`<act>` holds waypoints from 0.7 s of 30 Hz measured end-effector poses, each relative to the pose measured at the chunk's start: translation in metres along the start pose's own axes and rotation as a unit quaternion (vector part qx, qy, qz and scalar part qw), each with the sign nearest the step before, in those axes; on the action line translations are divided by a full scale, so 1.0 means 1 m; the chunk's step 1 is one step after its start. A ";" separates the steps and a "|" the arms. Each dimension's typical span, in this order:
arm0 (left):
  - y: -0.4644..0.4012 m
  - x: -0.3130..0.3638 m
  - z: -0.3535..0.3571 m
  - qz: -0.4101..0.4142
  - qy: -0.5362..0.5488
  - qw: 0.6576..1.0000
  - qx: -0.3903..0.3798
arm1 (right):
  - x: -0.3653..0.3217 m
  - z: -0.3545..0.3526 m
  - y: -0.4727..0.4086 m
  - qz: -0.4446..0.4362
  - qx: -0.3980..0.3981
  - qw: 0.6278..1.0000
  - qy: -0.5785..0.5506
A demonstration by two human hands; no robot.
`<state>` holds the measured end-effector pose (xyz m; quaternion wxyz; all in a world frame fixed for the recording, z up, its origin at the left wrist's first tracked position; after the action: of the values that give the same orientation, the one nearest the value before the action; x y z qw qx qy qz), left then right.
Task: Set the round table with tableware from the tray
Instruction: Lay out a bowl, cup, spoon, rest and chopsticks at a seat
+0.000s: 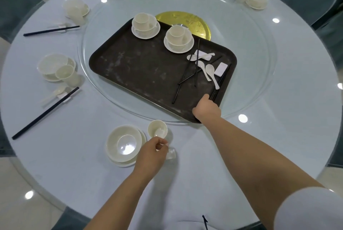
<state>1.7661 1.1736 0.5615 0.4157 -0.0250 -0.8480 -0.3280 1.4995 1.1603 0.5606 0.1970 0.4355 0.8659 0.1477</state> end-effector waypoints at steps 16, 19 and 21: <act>0.025 -0.008 0.018 -0.036 0.093 0.994 -0.050 | 0.020 0.003 0.041 -0.049 0.024 0.964 -0.260; 0.028 -0.003 0.024 -0.047 0.103 0.991 -0.065 | 0.019 0.017 0.058 -0.060 -0.010 0.973 -0.223; 0.030 -0.003 0.027 -0.049 0.099 0.991 -0.072 | 0.017 0.022 0.063 -0.065 -0.018 0.975 -0.213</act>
<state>1.7589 1.2133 0.5638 0.4783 0.0193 -0.7767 -0.4094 1.5442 1.2121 0.5649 0.3934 0.3963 0.8278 0.0539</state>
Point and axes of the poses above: each hand's wrist, its own y-axis away from the middle knuckle, its own z-axis out of the palm, x = y × z, the point moved 10 cm from there along -y, towards the middle knuckle, and after that the axes turned 1 degree about -y, right-handed, at the moved point
